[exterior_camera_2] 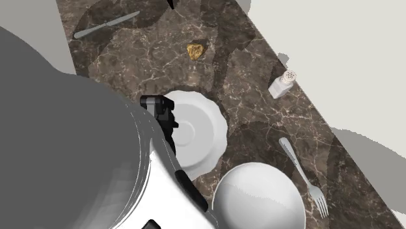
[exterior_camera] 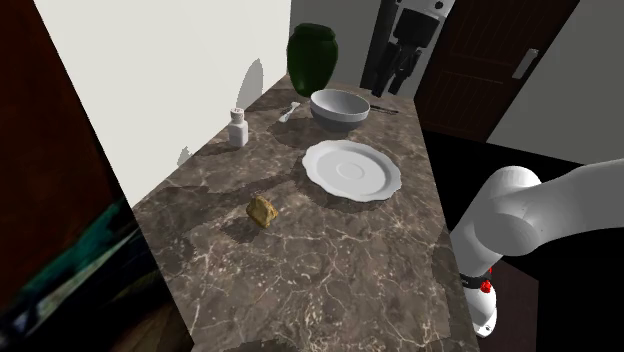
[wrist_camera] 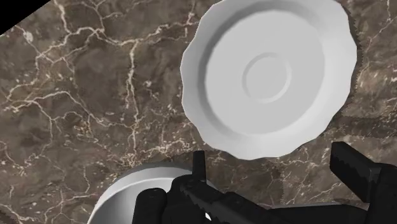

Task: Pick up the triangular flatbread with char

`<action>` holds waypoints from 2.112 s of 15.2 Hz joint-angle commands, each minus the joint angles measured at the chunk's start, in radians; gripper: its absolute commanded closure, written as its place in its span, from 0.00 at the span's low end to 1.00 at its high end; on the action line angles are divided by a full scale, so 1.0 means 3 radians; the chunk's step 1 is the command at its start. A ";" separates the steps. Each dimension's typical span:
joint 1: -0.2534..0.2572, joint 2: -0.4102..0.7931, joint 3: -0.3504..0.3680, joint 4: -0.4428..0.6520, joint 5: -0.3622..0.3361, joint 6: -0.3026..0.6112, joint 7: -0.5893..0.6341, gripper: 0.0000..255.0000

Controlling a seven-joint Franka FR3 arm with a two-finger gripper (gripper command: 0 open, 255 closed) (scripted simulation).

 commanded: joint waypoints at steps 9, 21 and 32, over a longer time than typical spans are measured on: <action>0.0176 0.0005 0.0617 -0.0308 0.0313 0.0523 0.0606 0.00; 0.0302 0.0599 0.1637 -0.0237 0.0543 0.1383 0.1549 0.00; 0.0150 0.1321 0.2395 0.0019 0.0264 0.2007 0.2298 0.00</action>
